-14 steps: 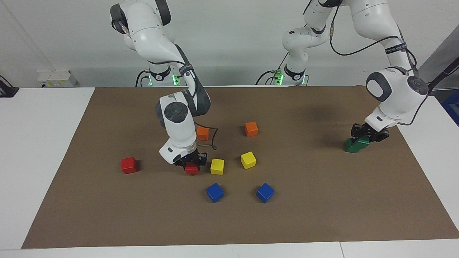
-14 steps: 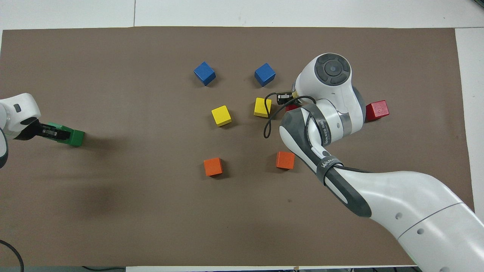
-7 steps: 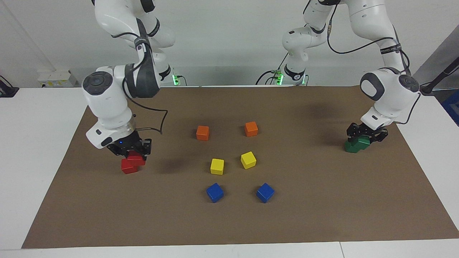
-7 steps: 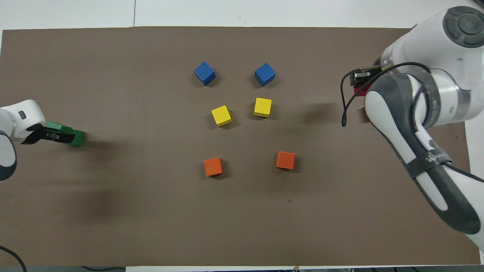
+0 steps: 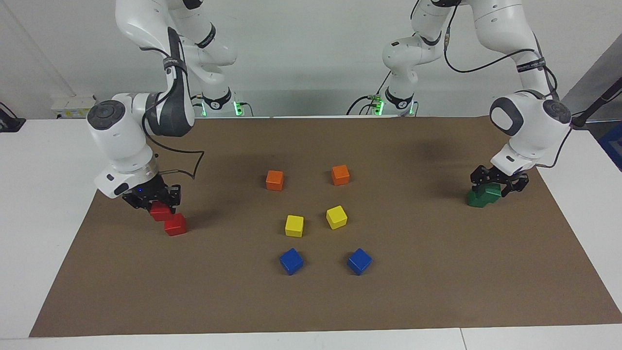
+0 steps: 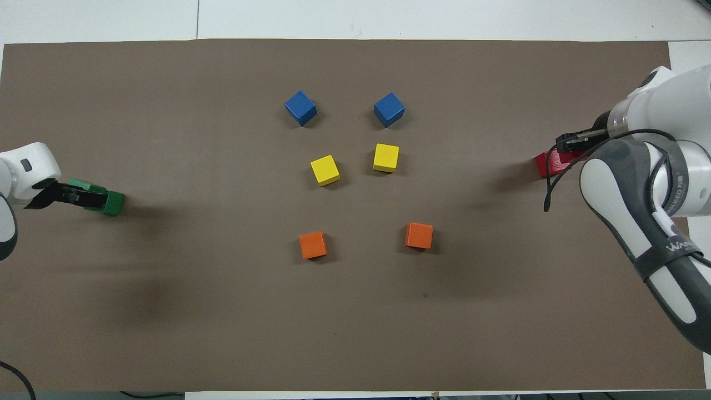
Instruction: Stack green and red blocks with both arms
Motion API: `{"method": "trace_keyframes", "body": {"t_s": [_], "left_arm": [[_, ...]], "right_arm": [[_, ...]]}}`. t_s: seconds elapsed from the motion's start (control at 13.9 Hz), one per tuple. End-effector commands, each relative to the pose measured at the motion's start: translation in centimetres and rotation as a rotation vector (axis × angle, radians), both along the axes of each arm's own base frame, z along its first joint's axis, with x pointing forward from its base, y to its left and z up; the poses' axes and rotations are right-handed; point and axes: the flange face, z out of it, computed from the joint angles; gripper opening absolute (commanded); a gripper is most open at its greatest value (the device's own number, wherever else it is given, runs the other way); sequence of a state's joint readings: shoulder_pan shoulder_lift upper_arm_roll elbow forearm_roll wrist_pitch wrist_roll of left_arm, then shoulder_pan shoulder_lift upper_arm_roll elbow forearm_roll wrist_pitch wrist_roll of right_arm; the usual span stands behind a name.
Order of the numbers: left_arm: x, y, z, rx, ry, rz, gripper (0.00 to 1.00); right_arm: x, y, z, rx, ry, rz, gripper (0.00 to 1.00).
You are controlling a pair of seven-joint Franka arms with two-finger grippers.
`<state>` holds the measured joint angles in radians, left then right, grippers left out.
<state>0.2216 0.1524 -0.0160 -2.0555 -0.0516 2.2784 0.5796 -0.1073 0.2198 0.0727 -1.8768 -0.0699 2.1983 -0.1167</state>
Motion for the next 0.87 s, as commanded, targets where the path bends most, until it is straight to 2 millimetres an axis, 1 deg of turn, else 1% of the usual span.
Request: {"method": "trace_keyframes", "body": {"t_s": [0.0,0.14,0.36,0.43,0.51,0.58,0.72,0.79], "left_arm": [[1.2,0.2,5.0,0.013,-0.002,-0.011,1.00],[2.1,-0.2,8.0,0.016,-0.023,-0.014,1.00],[2.0,-0.6,11.4,0.017,-0.069,0.052,1.00],[1.7,-1.3,12.9,0.009,-0.086,0.128,1.00],[1.6,-2.8,14.1,-0.004,-0.088,0.206,1.00],[1.4,-4.2,15.3,-0.017,-0.076,0.270,1.00],[0.5,-5.9,17.5,-0.022,-0.034,0.294,1.00],[-0.2,-6.3,19.0,-0.022,-0.020,0.289,1.00]], "right_arm": [[-1.4,0.2,0.2,-0.003,-0.012,0.067,0.00],[-1.7,0.3,-0.2,-0.005,-0.008,0.083,0.00],[-1.9,0.2,-1.1,-0.005,-0.020,0.091,0.00],[-1.9,-0.2,-1.4,-0.006,-0.020,0.097,0.00],[-1.8,-1.0,-1.5,-0.007,-0.026,0.091,0.00],[-1.7,-1.3,-1.6,-0.006,-0.035,0.091,0.00],[-1.6,-1.6,-1.7,0.009,-0.041,0.077,0.00],[-1.5,-1.7,-1.9,0.022,-0.048,0.076,0.00]]}}
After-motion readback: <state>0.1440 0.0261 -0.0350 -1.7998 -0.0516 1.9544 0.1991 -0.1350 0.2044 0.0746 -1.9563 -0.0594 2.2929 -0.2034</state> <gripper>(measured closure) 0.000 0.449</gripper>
